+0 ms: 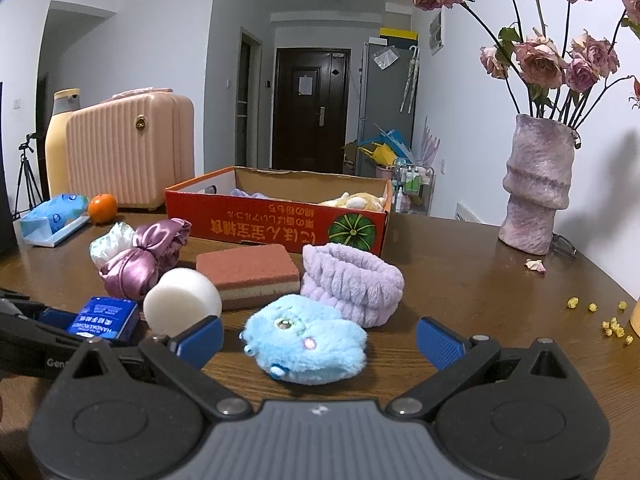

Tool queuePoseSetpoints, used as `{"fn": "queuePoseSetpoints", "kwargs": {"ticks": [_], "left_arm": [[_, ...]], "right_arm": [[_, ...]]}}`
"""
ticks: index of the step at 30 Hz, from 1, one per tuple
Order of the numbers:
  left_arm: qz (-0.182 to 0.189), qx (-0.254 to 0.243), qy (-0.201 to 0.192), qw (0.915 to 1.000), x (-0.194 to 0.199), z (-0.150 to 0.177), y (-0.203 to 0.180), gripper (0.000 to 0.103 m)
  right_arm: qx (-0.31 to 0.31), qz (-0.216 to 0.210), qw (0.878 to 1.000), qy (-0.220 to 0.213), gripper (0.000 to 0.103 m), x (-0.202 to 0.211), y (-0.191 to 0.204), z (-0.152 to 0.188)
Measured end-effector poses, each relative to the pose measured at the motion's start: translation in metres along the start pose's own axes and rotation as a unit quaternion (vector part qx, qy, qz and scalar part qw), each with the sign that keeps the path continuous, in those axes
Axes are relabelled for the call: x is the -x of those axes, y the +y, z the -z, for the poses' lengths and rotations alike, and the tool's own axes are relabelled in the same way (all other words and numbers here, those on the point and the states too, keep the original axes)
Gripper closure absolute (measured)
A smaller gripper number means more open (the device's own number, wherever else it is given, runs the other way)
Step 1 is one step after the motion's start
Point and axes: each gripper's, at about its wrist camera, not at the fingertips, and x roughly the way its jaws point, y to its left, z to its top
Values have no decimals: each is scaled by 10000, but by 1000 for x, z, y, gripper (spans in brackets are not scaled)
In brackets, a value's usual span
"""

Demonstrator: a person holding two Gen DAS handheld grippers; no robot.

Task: Organize soft objects
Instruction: 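Lower the left tool onto the blue handkerchief pack and grasp it, then grasp the white foam cylinder with the right tool while the left tool holds the pack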

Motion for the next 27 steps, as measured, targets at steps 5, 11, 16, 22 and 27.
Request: {"fn": "queuePoseSetpoints", "kwargs": {"ticks": [5,11,16,22,27], "left_arm": [[31,-22,-42,10000,2,0,-1,50],[35,-54,-76,10000,6,0,0,50],[92,16,-253,9996,16,-3,4,50],[79,13,-525,9986,30,-5,9,50],[6,53,-689,9976,37,-8,15,50]], "right_arm": [[11,-9,10000,5,0,-1,0,0],[12,-7,10000,2,0,-1,0,0],[18,-11,10000,-7,0,-2,1,1],[43,-63,9999,-89,0,-1,3,2],[88,-124,9998,-118,0,-2,9,2]]}}
